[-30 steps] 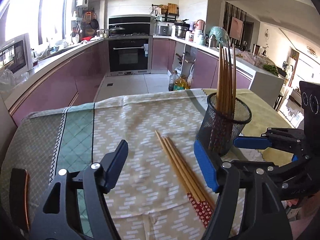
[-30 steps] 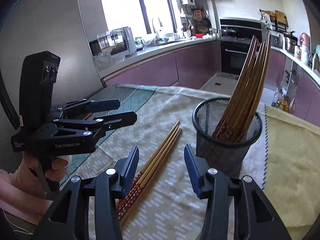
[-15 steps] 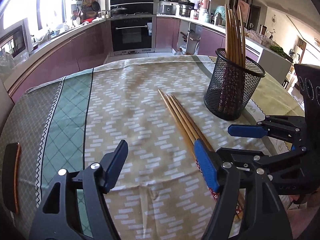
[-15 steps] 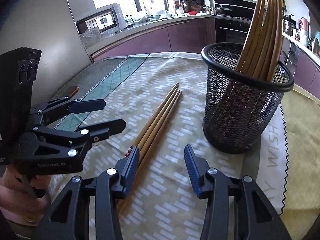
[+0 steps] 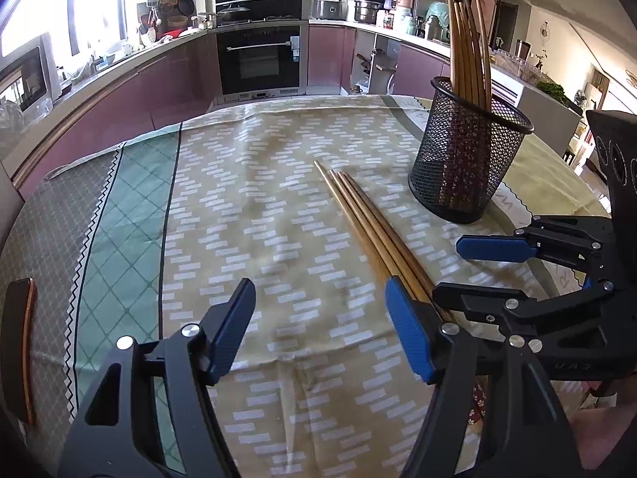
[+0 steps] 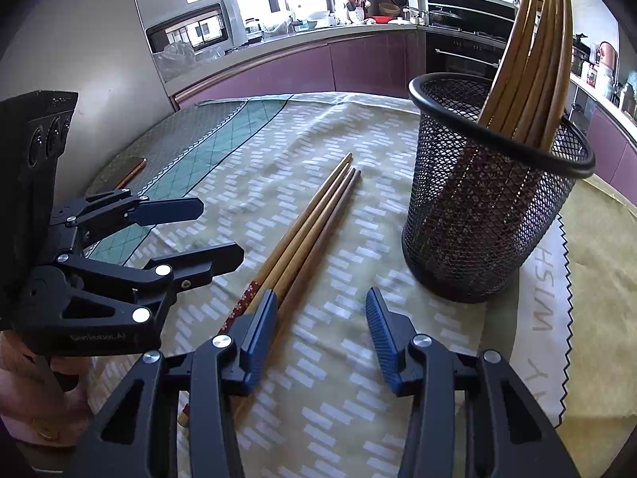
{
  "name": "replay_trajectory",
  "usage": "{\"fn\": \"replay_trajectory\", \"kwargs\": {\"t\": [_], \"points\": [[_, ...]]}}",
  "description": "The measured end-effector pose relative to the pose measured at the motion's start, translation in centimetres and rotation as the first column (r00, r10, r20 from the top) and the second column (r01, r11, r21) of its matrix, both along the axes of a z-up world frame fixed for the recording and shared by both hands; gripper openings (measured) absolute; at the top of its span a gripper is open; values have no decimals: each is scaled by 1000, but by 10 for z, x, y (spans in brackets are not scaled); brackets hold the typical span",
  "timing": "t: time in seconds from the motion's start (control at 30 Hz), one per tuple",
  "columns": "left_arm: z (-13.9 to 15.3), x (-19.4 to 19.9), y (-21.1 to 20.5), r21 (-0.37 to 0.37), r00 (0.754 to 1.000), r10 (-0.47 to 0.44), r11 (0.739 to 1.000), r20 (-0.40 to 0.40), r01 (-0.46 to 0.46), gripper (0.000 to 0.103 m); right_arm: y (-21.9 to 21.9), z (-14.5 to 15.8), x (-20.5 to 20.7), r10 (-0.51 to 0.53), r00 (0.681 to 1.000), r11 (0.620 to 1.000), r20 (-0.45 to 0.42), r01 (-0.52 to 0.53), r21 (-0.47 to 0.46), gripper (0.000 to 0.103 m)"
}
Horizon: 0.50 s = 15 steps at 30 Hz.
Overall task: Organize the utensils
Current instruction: 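Move both tools back over the remaining chopsticks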
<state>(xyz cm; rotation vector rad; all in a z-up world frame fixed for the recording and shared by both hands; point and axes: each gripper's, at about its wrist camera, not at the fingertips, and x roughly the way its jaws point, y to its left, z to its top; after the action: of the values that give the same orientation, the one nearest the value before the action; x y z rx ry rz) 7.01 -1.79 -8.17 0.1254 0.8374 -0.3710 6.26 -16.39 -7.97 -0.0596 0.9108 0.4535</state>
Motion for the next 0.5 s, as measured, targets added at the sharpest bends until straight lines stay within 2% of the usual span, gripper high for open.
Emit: {"fn": "replay_trajectory", "kwargs": {"t": [0.5], "points": [[-1, 8, -5, 5, 1000, -21, 1000, -10, 21, 65, 3, 0, 5, -2, 1000, 1000, -12, 2, -31, 41]]}}
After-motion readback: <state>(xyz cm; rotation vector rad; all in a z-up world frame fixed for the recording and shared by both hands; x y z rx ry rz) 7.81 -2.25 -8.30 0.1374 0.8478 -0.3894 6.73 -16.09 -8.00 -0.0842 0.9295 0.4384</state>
